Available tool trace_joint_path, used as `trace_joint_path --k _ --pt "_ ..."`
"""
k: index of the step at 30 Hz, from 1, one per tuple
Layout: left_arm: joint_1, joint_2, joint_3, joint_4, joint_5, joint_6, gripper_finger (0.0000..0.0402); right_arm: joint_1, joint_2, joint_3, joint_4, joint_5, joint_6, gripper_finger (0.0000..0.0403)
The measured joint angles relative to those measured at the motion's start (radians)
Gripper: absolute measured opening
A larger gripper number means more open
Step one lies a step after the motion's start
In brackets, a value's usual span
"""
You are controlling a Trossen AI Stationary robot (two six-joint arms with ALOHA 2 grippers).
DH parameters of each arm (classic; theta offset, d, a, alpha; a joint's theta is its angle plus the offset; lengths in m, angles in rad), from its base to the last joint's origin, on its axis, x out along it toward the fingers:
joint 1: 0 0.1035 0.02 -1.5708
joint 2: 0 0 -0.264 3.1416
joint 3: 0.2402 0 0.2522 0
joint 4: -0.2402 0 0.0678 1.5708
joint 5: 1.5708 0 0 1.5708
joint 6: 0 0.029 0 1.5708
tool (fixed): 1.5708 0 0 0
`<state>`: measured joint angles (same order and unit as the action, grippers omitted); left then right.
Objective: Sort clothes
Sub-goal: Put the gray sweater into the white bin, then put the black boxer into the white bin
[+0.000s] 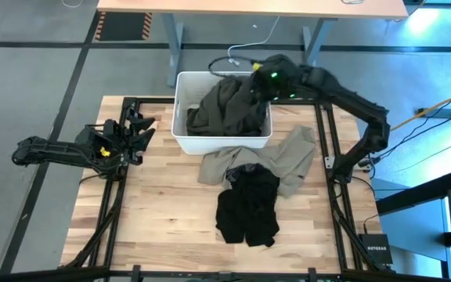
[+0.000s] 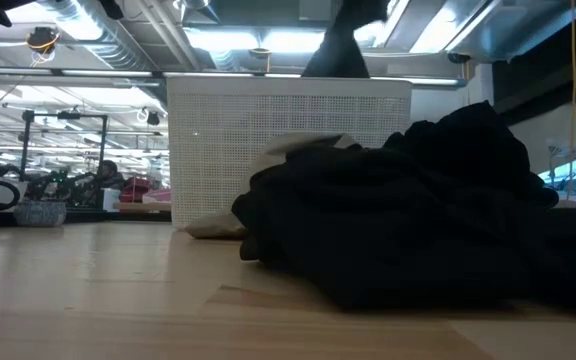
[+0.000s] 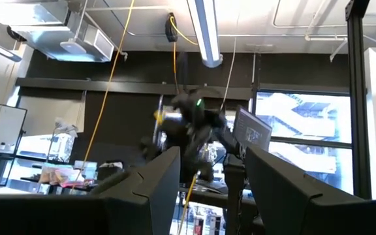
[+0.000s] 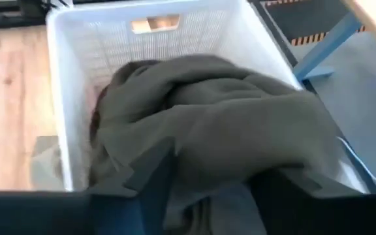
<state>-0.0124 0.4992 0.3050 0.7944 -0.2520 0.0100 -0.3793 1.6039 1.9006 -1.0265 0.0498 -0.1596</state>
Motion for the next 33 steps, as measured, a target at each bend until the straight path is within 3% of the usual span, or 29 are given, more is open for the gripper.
trace_joint_path --k 8,17,22,27,33 --pt "-0.001 0.001 0.0 0.001 0.0 0.006 0.017 0.105 -0.012 0.354 -0.225 0.011 0.025 0.0252" --pt "-0.001 0.007 0.0 0.002 0.0 0.016 0.017 0.325 -0.023 0.376 -0.409 0.117 0.124 0.0254" --pt "0.0 0.007 0.0 0.003 0.0 0.017 0.017 0.493 -0.023 0.277 -0.498 0.171 0.204 0.0254" --pt "0.0 0.006 0.0 0.006 0.0 0.019 0.017 0.666 -0.029 0.093 -0.478 0.177 0.233 0.0254" --pt "0.0 0.006 0.0 0.01 0.0 0.02 0.017 0.82 -0.029 -0.212 -0.218 0.177 0.213 0.0254"
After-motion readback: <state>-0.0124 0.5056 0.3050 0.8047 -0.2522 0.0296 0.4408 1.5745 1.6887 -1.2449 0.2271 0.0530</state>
